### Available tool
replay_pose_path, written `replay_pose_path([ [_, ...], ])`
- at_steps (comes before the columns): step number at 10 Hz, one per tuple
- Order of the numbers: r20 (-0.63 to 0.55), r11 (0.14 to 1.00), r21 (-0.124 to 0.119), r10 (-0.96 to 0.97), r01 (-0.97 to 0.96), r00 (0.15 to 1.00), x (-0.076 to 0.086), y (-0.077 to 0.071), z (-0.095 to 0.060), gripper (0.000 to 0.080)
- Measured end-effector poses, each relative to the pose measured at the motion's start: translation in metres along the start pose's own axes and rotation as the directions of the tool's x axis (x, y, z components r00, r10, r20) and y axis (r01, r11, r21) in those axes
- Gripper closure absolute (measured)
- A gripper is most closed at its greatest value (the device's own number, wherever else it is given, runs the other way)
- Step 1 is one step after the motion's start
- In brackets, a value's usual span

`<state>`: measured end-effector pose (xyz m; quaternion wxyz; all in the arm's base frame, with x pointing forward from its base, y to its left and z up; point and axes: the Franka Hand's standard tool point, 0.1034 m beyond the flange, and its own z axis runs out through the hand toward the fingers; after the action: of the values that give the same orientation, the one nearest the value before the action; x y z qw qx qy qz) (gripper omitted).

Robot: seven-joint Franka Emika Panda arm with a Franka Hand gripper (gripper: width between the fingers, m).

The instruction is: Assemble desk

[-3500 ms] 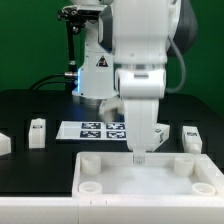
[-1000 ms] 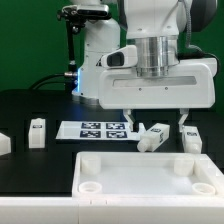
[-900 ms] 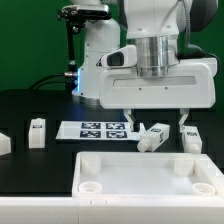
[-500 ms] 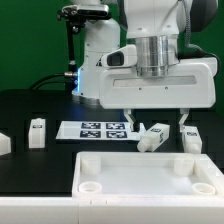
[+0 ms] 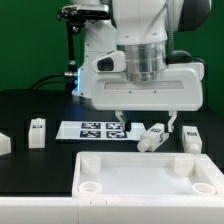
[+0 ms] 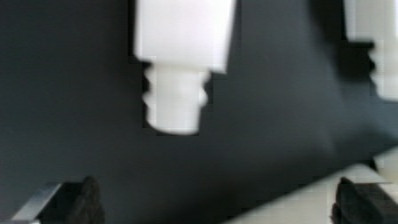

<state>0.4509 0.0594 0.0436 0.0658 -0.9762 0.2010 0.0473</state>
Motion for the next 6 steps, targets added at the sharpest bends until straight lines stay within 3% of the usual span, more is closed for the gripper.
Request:
replay_pose_path([
  [4,0.002,1.0,-0.004,-0.005,0.005,1.0,-0.004,0.0,0.003,0.015],
  [6,0.034,0.997,0.008,0.073,-0.074,0.997,-0.009,0.01,0.014,0.015],
])
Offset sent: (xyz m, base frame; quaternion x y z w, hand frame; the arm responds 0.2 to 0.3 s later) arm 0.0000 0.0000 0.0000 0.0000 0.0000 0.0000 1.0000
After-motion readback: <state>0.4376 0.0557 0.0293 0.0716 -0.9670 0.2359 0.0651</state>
